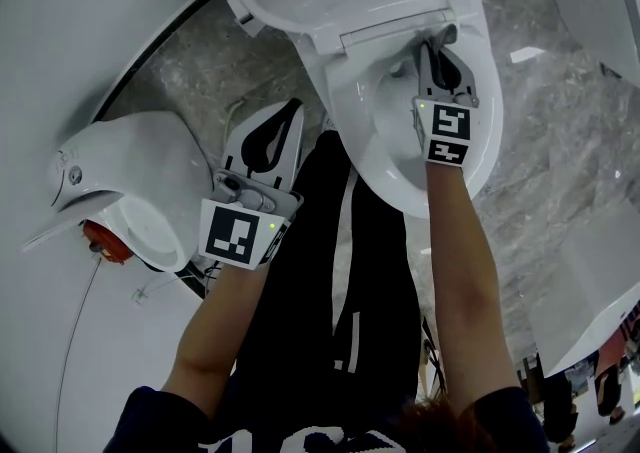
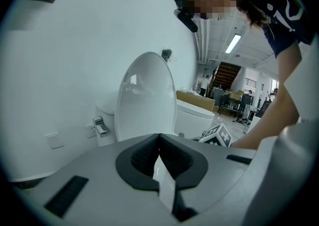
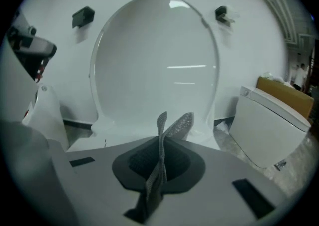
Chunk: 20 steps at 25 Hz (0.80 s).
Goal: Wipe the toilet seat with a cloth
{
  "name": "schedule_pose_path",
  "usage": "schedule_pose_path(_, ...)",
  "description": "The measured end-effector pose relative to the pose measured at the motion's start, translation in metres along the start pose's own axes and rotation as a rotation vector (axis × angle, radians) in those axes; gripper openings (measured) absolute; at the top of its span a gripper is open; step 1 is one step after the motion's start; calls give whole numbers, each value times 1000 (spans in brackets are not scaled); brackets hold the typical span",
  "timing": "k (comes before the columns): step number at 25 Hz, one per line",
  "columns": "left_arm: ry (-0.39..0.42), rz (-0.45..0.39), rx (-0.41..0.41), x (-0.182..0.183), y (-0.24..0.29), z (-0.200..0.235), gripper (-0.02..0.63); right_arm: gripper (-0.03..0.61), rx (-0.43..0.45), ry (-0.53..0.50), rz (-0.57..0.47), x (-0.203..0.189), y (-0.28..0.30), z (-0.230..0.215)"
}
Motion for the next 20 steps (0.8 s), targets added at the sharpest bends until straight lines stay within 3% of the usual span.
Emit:
schedule_pose_path(4, 19, -20, -10, 14, 1, -7, 9, 26, -107, 98, -152, 22, -44, -44)
schedule_pose_path(9, 50, -49, -22, 49, -1, -28, 9, 26, -160, 112, -310, 54, -139, -83)
schedule_pose_path(15, 83, -77, -41, 111, -17, -61, 9, 25, -178, 142, -396, 114, -263, -93)
schedule_pose_path(20, 103, -108, -65, 174, -31, -95, 9, 25, -212, 159, -484, 178, -331, -110)
Point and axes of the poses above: the fingertips, and each gripper's own axes: y forward along the fingers, z to its left, x out of its top, the point moved 9 cm from there along -y, backward along the fingers, and after that the axes turned 11 degrees about -y, right-handed, at the moved point
